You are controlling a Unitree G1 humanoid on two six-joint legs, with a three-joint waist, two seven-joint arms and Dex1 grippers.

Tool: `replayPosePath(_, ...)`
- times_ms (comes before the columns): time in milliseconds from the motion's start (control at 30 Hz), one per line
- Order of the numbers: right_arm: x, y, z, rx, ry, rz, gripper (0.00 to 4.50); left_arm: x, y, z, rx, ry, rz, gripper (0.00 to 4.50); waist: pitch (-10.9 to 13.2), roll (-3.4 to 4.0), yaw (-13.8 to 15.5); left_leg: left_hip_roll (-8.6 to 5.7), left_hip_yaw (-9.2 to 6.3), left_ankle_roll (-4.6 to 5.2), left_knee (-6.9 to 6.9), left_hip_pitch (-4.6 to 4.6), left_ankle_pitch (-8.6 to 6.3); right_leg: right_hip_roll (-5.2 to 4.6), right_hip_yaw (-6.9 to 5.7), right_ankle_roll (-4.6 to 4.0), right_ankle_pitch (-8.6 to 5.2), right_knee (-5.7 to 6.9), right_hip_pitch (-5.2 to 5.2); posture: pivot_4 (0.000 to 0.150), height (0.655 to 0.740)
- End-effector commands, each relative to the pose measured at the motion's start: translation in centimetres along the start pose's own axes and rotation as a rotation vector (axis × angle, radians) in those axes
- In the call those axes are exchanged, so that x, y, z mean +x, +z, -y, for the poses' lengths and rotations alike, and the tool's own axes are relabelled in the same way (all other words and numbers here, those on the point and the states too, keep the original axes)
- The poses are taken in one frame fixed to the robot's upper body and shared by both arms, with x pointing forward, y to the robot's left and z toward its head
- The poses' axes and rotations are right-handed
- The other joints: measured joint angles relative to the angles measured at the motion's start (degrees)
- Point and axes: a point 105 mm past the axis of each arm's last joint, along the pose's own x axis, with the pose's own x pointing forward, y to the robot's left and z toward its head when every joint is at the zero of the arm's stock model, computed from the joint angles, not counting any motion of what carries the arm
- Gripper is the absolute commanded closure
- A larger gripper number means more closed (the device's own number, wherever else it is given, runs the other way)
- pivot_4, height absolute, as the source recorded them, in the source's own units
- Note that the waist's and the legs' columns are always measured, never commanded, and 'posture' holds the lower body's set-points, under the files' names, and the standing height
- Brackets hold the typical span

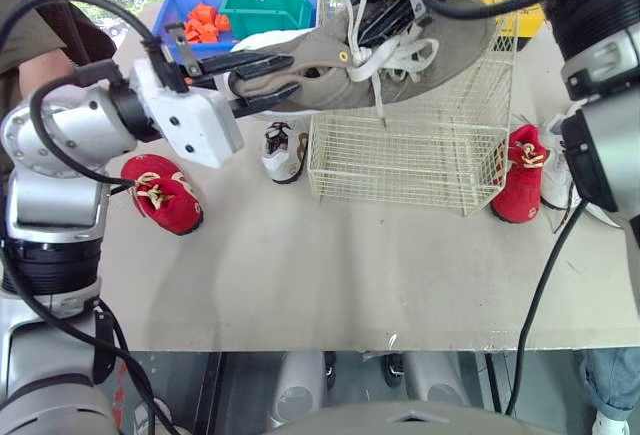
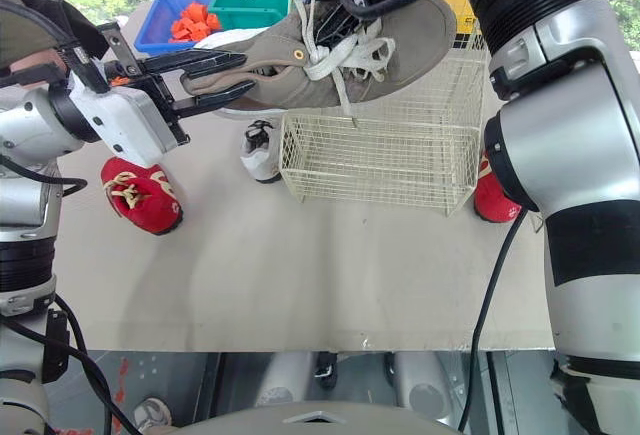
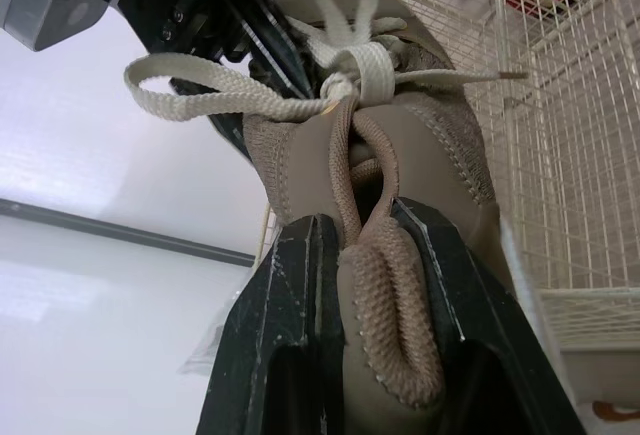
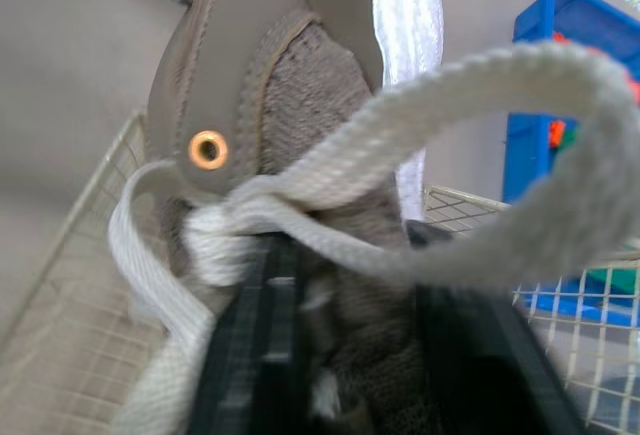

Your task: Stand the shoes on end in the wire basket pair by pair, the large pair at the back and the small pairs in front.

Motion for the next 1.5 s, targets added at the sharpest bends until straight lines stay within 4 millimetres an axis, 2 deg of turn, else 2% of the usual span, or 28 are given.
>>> replayPosePath(33, -0.9, 0.0, 0.1, -0.003, 0.002, -0.013, 4.49, -1.6, 1.1, -2.6, 0.039, 0.130, 0.024, 3.96, 0.00, 0.00, -0.06, 0.00, 0.00, 0.00, 0.00, 0.01, 0.00, 0.00, 0.00, 0.01, 0.01, 0.02, 0.00, 0.150, 0.7400)
replayPosePath(100, -1.6, 0.5, 0.4, 0.015, -0.025, 0.031, 4.50, -2.2, 1.0, -3.4, -0.118, 0.219, 0.036, 2.96, 0.00, 0.00, -0.14, 0.02, 0.02, 0.00, 0.02, 0.04, 0.00, -0.05, 0.04, 0.02, 0.01, 0.08, 0.00, 0.150, 0.7400)
replayPosePath(167, -2.8, 1.3, 0.9, 0.071, -0.068, 0.115, 4.50, -3.4, 0.1, -4.4, -0.423, 0.357, 0.034, 2.19, 0.01, -0.01, -0.08, 0.08, -0.05, -0.01, 0.04, 0.00, 0.01, -0.14, 0.02, 0.02, 0.02, 0.10, -0.01, 0.150, 0.7400)
replayPosePath(200, -3.5, 1.7, 1.2, 0.108, -0.098, 0.168, 4.50, -4.2, -0.5, -4.9, -0.598, 0.442, 0.035, 1.59, 0.02, -0.02, -0.06, 0.09, -0.08, -0.01, 0.05, -0.01, 0.01, -0.18, 0.01, 0.02, 0.02, 0.11, -0.02, 0.150, 0.7400)
replayPosePath(300, -5.2, 2.3, 2.0, 0.221, -0.176, 0.307, 4.50, -6.3, -1.6, -5.3, -1.028, 0.626, 0.063, 0.20, 0.02, -0.02, -0.05, 0.11, -0.27, -0.02, 0.04, -0.05, 0.01, -0.24, -0.02, 0.03, 0.02, 0.10, 0.00, 0.150, 0.7400)
replayPosePath(400, -6.4, 2.9, 2.6, 0.306, -0.249, 0.447, 4.50, -8.6, -1.8, -4.5, -1.388, 0.817, 0.172, 0.20, 0.02, -0.01, -0.21, 0.13, -0.39, -0.03, 0.00, -0.01, 0.01, -0.32, 0.04, 0.03, 0.02, 0.11, 0.02, 0.150, 0.7400)
replayPosePath(433, -6.7, 3.0, 2.7, 0.336, -0.267, 0.497, 4.50, -9.2, -1.8, -3.2, -1.485, 0.864, 0.186, 0.20, 0.02, -0.02, -0.21, 0.12, -0.42, -0.05, -0.01, -0.02, 0.02, -0.33, 0.01, 0.03, 0.02, 0.13, 0.02, 0.150, 0.7400)
replayPosePath(500, -6.9, 3.2, 2.7, 0.362, -0.302, 0.571, 4.50, -8.6, -0.9, -0.7, -1.582, 0.863, 0.159, 0.20, 0.00, -0.04, -0.48, 0.10, -0.49, -0.12, -0.04, -0.02, 0.05, -0.35, -0.02, 0.02, 0.02, 0.09, 0.03, 0.150, 0.7400)
replayPosePath(567, -6.5, 3.6, 2.4, 0.412, -0.318, 0.643, 4.50, -6.0, 1.0, 1.6, -1.687, 0.770, 0.169, 0.20, -0.02, -0.10, -0.14, 0.06, -0.51, -0.15, -0.07, 0.01, 0.04, -0.44, -0.07, 0.02, 0.02, 0.06, 0.13, 0.150, 0.7400)
replayPosePath(633, -6.1, 4.2, 2.0, 0.452, -0.319, 0.696, 4.50, -4.1, 2.4, 2.7, -1.729, 0.692, 0.192, 0.20, -0.04, -0.13, 0.43, 0.04, -0.67, -0.19, -0.01, -0.03, 0.07, -0.47, -0.22, -0.01, 0.04, 0.05, 0.20, 0.150, 0.7400)
replayPosePath(700, -4.7, 4.5, 0.7, 0.478, -0.301, 0.737, 4.50, -1.7, 2.2, 2.6, -1.790, 0.723, 0.253, 0.20, -0.07, -0.10, 1.15, -0.05, -0.73, -0.21, 0.00, -0.04, 0.09, -0.52, -0.27, -0.11, 0.11, 0.06, 0.23, 0.150, 0.7400)
replayPosePath(767, -4.0, 4.6, -0.3, 0.509, -0.289, 0.762, 4.50, -0.2, 2.0, 1.9, -1.808, 0.725, 0.294, 0.20, -0.10, -0.16, 1.52, -0.10, -0.71, -0.21, 0.08, 0.12, 0.11, -0.58, -0.40, -0.18, 0.16, 0.08, 0.45, 0.150, 0.7400)
replayPosePath(833, -3.9, 4.6, -1.3, 0.525, -0.265, 0.770, 4.50, 0.1, 1.6, 1.0, -1.811, 0.736, 0.337, 0.20, -0.10, -0.15, 1.57, -0.10, -0.74, -0.22, 0.16, 0.12, 0.15, -0.51, -0.43, -0.18, 0.23, 0.09, 0.51, 0.150, 0.7400)
replayPosePath(967, -4.0, 4.7, -2.3, 0.544, -0.249, 0.776, 4.50, 0.4, 0.2, 0.9, -1.788, 0.710, 0.274, 0.20, -0.10, -0.16, 1.45, -0.09, -0.72, -0.20, 0.17, 0.11, 0.16, -0.23, -0.40, -0.15, 0.23, 0.03, 0.50, 0.150, 0.7400)
replayPosePath(1000, -4.1, 4.8, -2.5, 0.547, -0.246, 0.778, 4.50, 0.4, -0.1, 0.9, -1.787, 0.712, 0.271, 0.73, -0.10, -0.16, 1.38, -0.07, -0.69, -0.20, 0.17, 0.12, 0.16, -0.12, -0.39, -0.14, 0.23, -0.01, 0.50, 0.150, 0.7400)
replayPosePath(1133, -4.2, 4.6, -3.0, 0.567, -0.259, 0.794, 4.50, 1.1, 0.1, 0.6, -1.780, 0.658, 0.293, 2.21, -0.10, -0.16, 1.38, -0.03, -0.67, -0.20, 0.16, 0.11, 0.17, -0.03, -0.35, -0.12, 0.22, -0.04, 0.49, 0.150, 0.7400)
replayPosePath(1200, -4.3, 4.6, -3.3, 0.555, -0.265, 0.812, 4.50, 1.2, 0.2, 0.3, -1.779, 0.656, 0.306, 2.72, -0.10, -0.16, 1.43, -0.02, -0.67, -0.20, 0.16, 0.10, 0.16, -0.02, -0.36, -0.12, 0.22, -0.04, 0.49, 0.150, 0.7400)
replayPosePath(1233, -4.4, 4.4, -3.4, 0.550, -0.282, 0.817, 4.50, 1.2, 0.2, 0.1, -1.774, 0.652, 0.313, 2.80, -0.10, -0.16, 1.44, -0.02, -0.68, -0.20, 0.16, 0.10, 0.16, -0.02, -0.36, -0.12, 0.22, -0.04, 0.50, 0.150, 0.7400)
replayPosePath(1400, -5.8, 1.5, -3.7, 0.534, -0.474, 0.844, 2.16, 0.8, -0.1, -1.2, -1.692, 0.634, 0.308, 2.90, -0.14, -0.22, 1.55, -0.03, -0.70, -0.20, 0.17, 0.11, 0.17, -0.02, -0.39, -0.09, 0.23, -0.04, 0.51, 0.150, 0.7400)
replayPosePath(1467, -6.2, 1.2, -4.9, 0.447, -0.546, 0.865, 1.33, 0.5, -0.4, -1.9, -1.647, 0.624, 0.289, 2.95, -0.13, -0.22, 1.57, -0.03, -0.73, -0.20, 0.17, 0.10, 0.17, 0.00, -0.42, -0.09, 0.23, -0.04, 0.52, 0.150, 0.7400)
replayPosePath(1500, -6.6, 1.0, -5.9, 0.415, -0.572, 0.884, 0.74, 0.3, -0.8, -2.4, -1.616, 0.623, 0.279, 2.95, -0.14, -0.22, 1.66, -0.03, -0.71, -0.20, 0.17, 0.10, 0.17, 0.01, -0.40, -0.09, 0.23, -0.04, 0.52, 0.150, 0.7400)
